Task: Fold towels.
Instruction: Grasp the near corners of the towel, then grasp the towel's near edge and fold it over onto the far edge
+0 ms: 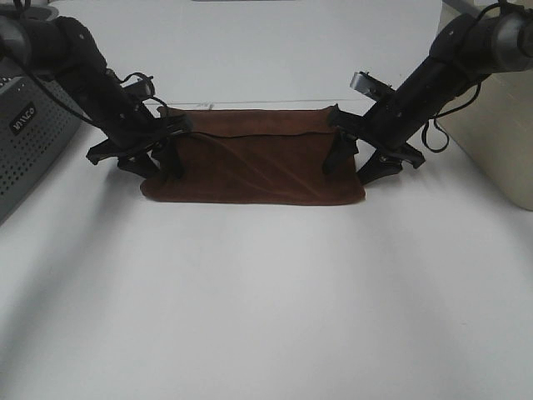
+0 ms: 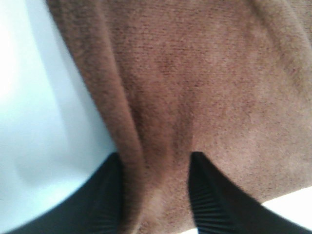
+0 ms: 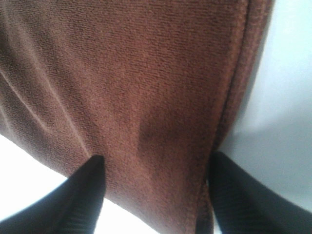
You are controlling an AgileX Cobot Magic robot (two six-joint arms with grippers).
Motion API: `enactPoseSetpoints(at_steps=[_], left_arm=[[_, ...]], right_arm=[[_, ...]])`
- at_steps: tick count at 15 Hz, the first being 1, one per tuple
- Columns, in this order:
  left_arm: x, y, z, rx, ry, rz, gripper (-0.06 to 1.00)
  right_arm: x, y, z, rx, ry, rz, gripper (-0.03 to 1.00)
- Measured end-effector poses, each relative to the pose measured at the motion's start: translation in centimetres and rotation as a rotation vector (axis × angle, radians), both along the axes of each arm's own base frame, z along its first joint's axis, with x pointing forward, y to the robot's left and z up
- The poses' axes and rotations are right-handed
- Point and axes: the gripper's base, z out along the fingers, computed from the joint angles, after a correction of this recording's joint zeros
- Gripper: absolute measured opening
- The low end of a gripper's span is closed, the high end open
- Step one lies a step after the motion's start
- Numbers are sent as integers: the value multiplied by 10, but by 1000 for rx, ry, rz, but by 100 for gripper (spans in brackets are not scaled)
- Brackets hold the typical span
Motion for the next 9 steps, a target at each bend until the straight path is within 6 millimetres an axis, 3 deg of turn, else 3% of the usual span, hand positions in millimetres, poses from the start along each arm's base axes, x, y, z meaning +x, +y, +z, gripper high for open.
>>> enactPoseSetpoints(at_steps=[1,2,3,5,9], left_arm=[[0,0,-1,-2,5,4,19],[0,0,-2,-2,7,4,9],[-1,0,-2,-2,11,-2,4],[-4,0,-2,1,34,-26,3],[-7,3,27,39,-4,-82,3]], right_arm=[[0,3,-1,-1,-4,5,52],[-1,5,-2,-5,-2,10,40],[-1,7,-3,-6,-1,6,26],[-1,7,-3,-15,10,-12,1],[-7,5,9,-27,22,-48,0]])
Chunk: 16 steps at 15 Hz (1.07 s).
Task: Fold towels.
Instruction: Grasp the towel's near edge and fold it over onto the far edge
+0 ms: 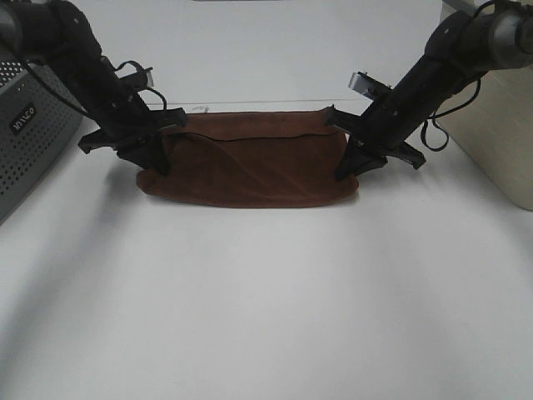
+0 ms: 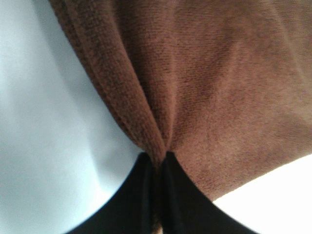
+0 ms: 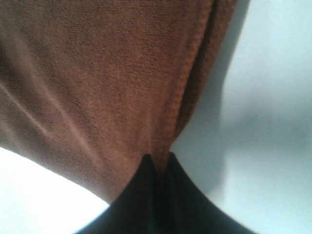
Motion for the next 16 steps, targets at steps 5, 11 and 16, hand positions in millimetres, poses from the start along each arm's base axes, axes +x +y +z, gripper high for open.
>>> enactPoseSetpoints(at_steps=[5,11,16], left_arm=[[-25,-2,17,32,85,-79,3],[-107,7,4,93,123,-39,3],[-126,14,5,105,63,2,3]], right_arm=[[-44,-6,19,-17,42,-14,0],[-110,0,5,-65,132,3,0],[-120,-2,4,-69,136,18,0]])
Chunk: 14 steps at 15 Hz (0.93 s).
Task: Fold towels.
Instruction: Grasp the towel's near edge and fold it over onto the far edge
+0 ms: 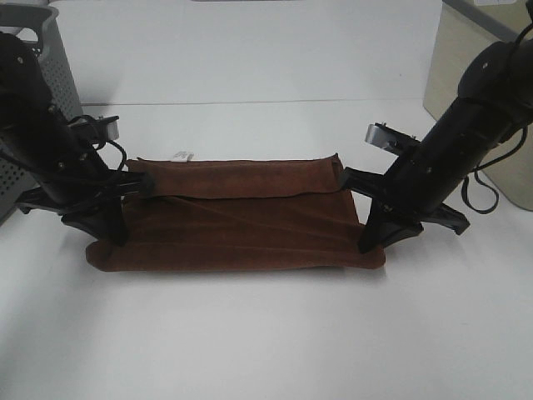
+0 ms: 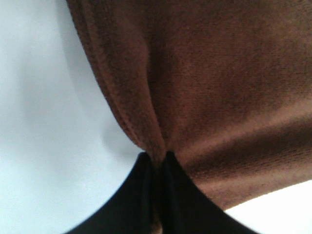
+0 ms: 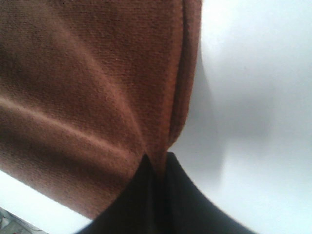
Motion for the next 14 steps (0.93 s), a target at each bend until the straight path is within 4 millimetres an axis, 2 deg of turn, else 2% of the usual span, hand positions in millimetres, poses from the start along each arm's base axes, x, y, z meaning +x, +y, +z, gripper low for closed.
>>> enactPoseSetpoints(at_steps=[5,8,10,12,14], left_arm=[[35,0,36,-40,-122,88,3],[59,9,40,-52,-165,139,3],[73,12,33,-53,-205,167,3],[86,11,25,-52,-268,193,3],[95,12,18,-50,-339,223,3]], right_arm=[[28,4,26,16,-129,6,0],[59,10,44,33,-234,7,0],[78,13,41,38,-263,7,0],[91,15,27,34,-267,2,0],[98,15,16,24,-285,-14,0]])
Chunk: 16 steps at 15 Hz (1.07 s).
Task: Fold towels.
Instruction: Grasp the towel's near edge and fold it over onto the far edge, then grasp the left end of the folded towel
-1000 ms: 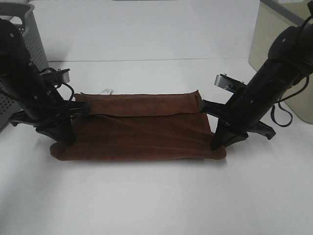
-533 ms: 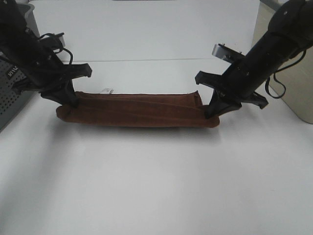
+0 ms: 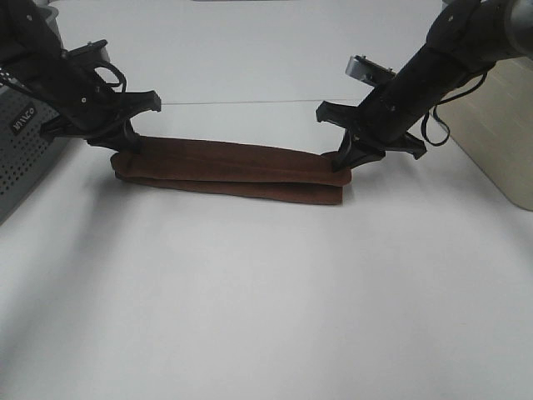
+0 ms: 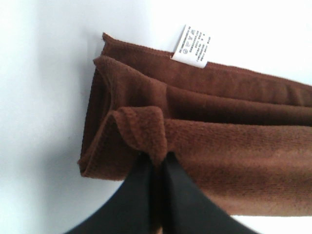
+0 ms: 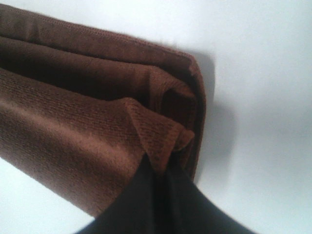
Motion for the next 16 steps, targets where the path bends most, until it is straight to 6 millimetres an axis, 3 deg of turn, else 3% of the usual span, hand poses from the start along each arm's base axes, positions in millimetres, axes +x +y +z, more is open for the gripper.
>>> enactPoseSetpoints(at_steps=[2,4,6,7,8,10,16], left_arm=[[5,0,-9,-13,-20,29,3],[8,-1,-17,-28,-23,52,18],[11,-1,-16,-30,-51,63,51],[13,0,-15,-30,-74,70,66],[15,0,-13,-26,-93,67,74],[18,0,-10,-18,-115,58,79],[15,1,-13,63,-118,-60,81]], right_arm=[[4,-1,-1,-6,-36,-19,0],[4,-1,-1,-6,-38,-20,4],[4,-1,-1,-4,-32,-19,26],[4,-1,-1,-2,-31,-20,44],[3,-1,-1,-1,-28,-20,60],[2,0,-1,3,-11,-12,78],[-2,0,-1,9,31,9,82]])
